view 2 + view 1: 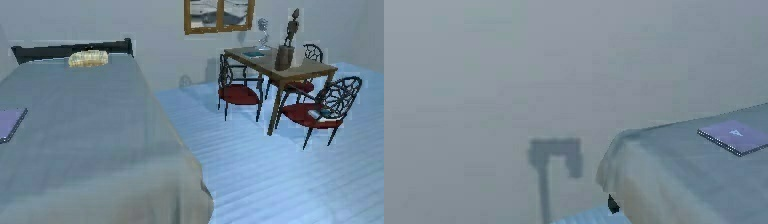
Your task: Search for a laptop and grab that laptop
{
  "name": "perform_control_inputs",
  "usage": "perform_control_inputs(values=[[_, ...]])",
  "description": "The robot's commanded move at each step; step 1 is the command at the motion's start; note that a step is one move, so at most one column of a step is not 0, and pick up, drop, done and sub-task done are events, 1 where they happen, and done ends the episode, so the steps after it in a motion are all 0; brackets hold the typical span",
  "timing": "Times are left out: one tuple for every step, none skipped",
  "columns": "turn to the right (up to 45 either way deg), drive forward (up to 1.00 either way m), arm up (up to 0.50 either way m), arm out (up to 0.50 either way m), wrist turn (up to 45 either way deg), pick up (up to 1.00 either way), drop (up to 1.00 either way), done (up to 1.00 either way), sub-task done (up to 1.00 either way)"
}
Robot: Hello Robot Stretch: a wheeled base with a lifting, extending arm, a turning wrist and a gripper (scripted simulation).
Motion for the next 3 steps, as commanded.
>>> perform_control_inputs(values=[[6.0, 0.00, 0.00, 0.00, 0.0, 0.00, 0.00, 0.00, 0.00], [0.0, 0.65, 0.00, 0.00, 0.0, 0.00, 0.00, 0.00, 0.00], [-27.0, 0.00, 0.00, 0.00, 0.0, 0.00, 0.00, 0.00, 0.00]])
